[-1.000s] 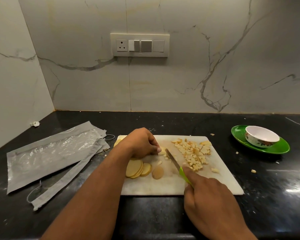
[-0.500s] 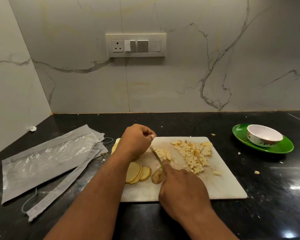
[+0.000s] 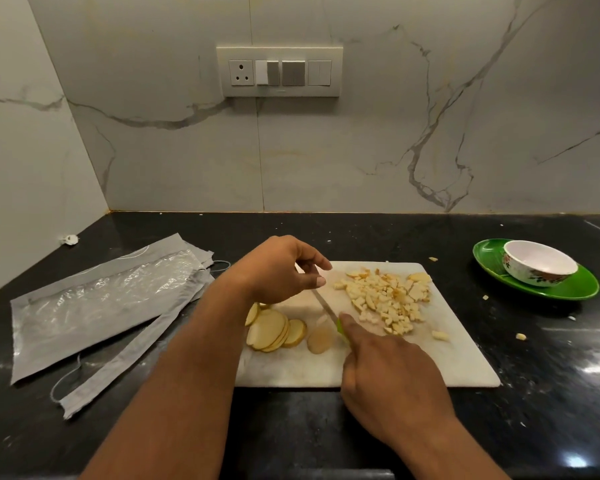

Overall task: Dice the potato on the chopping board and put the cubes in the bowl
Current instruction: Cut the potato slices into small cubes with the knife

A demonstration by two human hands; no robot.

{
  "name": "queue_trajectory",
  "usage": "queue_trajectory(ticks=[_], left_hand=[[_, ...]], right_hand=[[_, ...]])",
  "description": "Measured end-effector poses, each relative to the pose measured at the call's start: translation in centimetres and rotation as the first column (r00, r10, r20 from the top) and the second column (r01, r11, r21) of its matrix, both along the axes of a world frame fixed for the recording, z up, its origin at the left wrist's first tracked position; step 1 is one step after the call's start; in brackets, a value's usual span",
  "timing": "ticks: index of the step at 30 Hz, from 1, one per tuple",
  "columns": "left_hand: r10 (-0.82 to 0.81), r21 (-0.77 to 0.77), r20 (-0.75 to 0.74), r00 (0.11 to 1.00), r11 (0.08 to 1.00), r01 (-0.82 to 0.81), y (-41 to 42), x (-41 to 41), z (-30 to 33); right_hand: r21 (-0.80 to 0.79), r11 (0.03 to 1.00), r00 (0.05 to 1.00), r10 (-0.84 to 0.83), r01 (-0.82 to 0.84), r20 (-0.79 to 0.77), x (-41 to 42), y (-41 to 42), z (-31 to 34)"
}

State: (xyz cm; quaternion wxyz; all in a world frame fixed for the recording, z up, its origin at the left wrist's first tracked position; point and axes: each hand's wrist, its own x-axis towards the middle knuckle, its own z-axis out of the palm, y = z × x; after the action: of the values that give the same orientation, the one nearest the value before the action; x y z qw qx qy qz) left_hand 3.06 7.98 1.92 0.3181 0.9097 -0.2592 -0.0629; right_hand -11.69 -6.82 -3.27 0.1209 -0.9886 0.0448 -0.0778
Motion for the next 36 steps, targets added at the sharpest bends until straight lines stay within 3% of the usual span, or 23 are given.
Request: queue_trajectory(ticks=[3, 6, 9, 22, 28, 36], left_hand=[[-0.01, 0.096, -0.006, 1.0, 0.995, 0.011, 1.4, -0.2, 1.0], [-0.02, 0.305, -0.115, 0.993, 0.951, 0.054, 2.9, -0.1, 1.5], [0.007, 0.401, -0.22, 0.975, 0.912, 0.084, 3.4, 0.0, 1.4], [0.062, 0.386, -0.216, 0.974, 0.922, 0.027, 2.8, 0.5, 0.9], [0.097, 0.404, -0.221, 0.97, 0.915, 0.001, 2.4, 0.5, 0.6], [0.091, 0.418, -0.166, 0.982, 0.908, -0.014, 1.5, 0.4, 0.2]], right_hand=[[-0.042, 0.996, 0.997, -0.076, 0.076, 0.007, 0.1, -2.1, 0.0], [-0.081, 0.99, 0.993, -0.111, 0.113, 0.031, 0.1, -2.9, -0.4], [-0.073, 0.992, 0.994, -0.097, 0.1, 0.044, 0.1, -2.5, -0.9], [-0.017, 0.995, 0.992, -0.101, 0.103, 0.074, 0.0, -2.8, -1.0], [0.004, 0.982, 0.981, -0.188, 0.188, 0.046, -0.2, -2.3, -0.7], [-0.099, 0.994, 0.998, 0.045, -0.041, 0.032, -1.3, -1.6, -0.5]])
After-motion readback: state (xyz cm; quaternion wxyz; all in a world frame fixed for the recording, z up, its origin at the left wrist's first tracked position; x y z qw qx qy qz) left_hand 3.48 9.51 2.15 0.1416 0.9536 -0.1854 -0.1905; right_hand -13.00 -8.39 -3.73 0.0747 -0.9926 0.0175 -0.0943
